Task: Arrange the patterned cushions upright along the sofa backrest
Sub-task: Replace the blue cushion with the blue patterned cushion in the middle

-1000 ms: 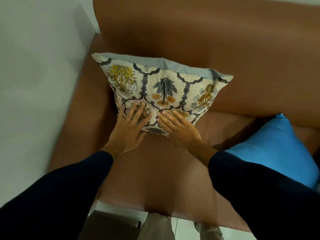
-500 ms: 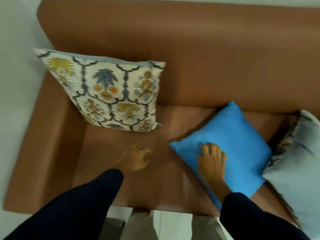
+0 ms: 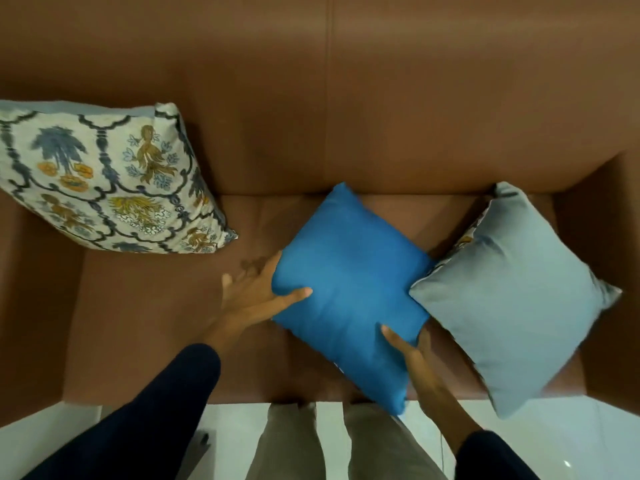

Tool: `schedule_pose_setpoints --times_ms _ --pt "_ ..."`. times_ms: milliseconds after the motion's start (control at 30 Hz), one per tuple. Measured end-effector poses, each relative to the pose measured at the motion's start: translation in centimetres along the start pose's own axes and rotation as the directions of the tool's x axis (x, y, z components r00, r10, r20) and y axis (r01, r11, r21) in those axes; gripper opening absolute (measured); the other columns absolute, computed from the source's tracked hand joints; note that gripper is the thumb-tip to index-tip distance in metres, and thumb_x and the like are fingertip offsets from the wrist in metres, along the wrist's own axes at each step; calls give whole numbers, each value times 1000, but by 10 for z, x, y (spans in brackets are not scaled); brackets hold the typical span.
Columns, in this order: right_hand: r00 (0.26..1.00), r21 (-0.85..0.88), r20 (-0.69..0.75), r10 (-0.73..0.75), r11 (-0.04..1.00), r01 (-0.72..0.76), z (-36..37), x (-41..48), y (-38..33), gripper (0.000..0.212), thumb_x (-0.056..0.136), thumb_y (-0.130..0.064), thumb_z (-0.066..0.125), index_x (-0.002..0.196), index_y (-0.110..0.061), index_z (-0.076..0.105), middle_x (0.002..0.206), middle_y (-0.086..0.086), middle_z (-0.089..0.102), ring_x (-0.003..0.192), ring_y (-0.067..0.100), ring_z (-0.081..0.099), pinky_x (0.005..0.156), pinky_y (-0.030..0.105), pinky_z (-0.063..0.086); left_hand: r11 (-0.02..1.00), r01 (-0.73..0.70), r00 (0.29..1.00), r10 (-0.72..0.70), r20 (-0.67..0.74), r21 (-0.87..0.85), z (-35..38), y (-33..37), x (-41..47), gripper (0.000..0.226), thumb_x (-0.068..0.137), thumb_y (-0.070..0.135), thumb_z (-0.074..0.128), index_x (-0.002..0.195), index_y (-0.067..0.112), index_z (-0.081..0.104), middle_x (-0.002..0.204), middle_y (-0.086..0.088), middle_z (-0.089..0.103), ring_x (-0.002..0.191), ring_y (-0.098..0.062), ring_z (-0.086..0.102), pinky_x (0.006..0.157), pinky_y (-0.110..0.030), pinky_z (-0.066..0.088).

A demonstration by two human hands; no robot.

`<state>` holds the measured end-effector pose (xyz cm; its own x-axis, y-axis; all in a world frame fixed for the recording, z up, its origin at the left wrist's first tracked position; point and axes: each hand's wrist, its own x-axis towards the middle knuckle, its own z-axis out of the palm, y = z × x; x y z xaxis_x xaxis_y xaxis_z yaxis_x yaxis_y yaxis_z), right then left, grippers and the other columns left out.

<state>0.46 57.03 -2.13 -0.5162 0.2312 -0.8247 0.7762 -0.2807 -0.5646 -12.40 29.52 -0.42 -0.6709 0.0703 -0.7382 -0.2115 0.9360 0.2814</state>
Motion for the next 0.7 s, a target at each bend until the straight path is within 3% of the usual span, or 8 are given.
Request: schedule_pose_setpoints --times_ms 67,167,233,300,400,467,600,700 --pt "986 -143 35 -164 975 168 -14 -25 -18 85 75 -39 83 147 -36 38 143 -22 46 115 -13 52 83 6 43 997 6 1000 -8 -28 -73 -18 -8 -27 110 57 106 26 154 54 17 153 18 50 144 -23 44 115 -58 9" --pt "932 -227 203 -301 911 344 -24 -56 -61 85 61 -54 89 135 -50 48 135 -33 51 118 -14 52 86 10 49 908 -60 984 -15 -176 -414 -55 -16 -66 96 60 95 56 144 48 45 131 25 60 129 -9 53 112 -44 30" --pt "886 -256 260 -384 857 447 -23 -62 -95 80 58 -43 93 129 -47 55 125 -27 63 113 -2 63 83 16 55 788 -150 971 5 -237 -597 -88 -17 -78 77 62 72 77 131 44 58 122 20 67 113 -7 67 94 -28 54" --pt "836 -258 230 -498 798 545 -14 -56 -127 69 63 -27 93 120 -43 57 114 -19 70 103 8 71 77 19 58 748 -212 964 53 -262 -629 -120 -16 -79 67 58 57 84 119 41 63 110 12 75 96 -7 75 78 -23 62" --pt "709 -412 115 -696 616 671 21 -30 -170 46 74 -23 86 101 -46 57 102 -17 71 93 3 70 75 14 55 678 -238 950 15 -311 -695 -151 -19 -64 61 58 44 87 112 25 68 87 13 81 76 -2 77 57 -15 59" --pt "640 -509 87 -764 518 687 45 -3 -195 32 79 -22 84 98 -34 61 102 -1 70 90 12 68 78 24 55 687 -225 929 -63 -365 -691 -161 -22 -43 49 70 35 86 111 16 69 75 8 78 59 3 72 47 -12 53" --pt "595 -628 27 -803 450 635 91 53 -253 27 83 -23 79 103 -11 67 107 14 67 91 24 62 84 41 52 649 -185 897 -195 -397 -738 -177 -19 2 48 85 32 80 123 6 65 85 -5 71 55 -5 64 50 -21 57" --pt "619 -655 -22 -785 479 584 115 75 -283 38 89 -20 72 122 -7 58 125 15 60 111 28 61 96 38 48 617 -284 836 -215 -504 -734 -173 -1 23 65 93 28 73 149 19 41 141 -10 57 109 -17 66 89 -36 61"
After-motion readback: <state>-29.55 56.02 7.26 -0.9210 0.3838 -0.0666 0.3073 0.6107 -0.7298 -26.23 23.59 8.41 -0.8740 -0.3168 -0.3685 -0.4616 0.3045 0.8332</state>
